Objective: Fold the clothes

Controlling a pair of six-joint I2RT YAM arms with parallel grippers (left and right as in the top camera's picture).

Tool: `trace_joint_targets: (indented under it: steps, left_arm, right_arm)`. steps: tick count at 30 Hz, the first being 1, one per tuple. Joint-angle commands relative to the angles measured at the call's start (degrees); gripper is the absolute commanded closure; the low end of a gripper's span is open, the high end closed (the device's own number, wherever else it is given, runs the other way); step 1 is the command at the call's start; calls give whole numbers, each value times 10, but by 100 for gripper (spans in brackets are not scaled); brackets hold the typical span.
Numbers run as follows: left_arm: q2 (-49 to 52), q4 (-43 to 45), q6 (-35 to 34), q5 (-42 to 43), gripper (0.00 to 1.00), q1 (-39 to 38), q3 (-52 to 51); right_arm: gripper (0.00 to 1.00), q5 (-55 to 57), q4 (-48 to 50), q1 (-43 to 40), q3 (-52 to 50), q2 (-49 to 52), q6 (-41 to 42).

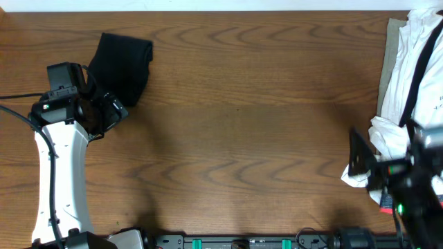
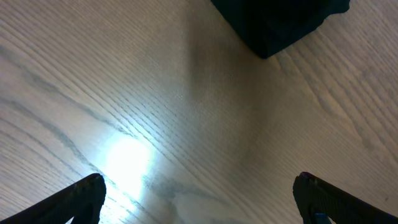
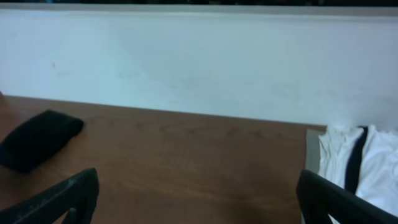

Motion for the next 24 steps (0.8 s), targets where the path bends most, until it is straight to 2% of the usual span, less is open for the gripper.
trace_joint_targets:
  steps: [1,6,10,17,24]
  left_arm:
    - [-3,-2,7,-7,2,0,2]
    - [-3,-2,7,-7,2,0,2]
    - [-3,-2,7,-7,2,0,2]
    - [-3,-2,7,-7,2,0,2]
    - [-3,-2,7,-7,2,0,2]
  right_arm:
    - [1,9,-9,6,-50,-68,-2]
    - [1,5,20,5,-160,-168,-2]
    - [1,-9,90,0,-259,-225,-2]
    - [1,-34,232,-7,-407,-276,-2]
    - [1,-24,396,-8,-518,-275,-2]
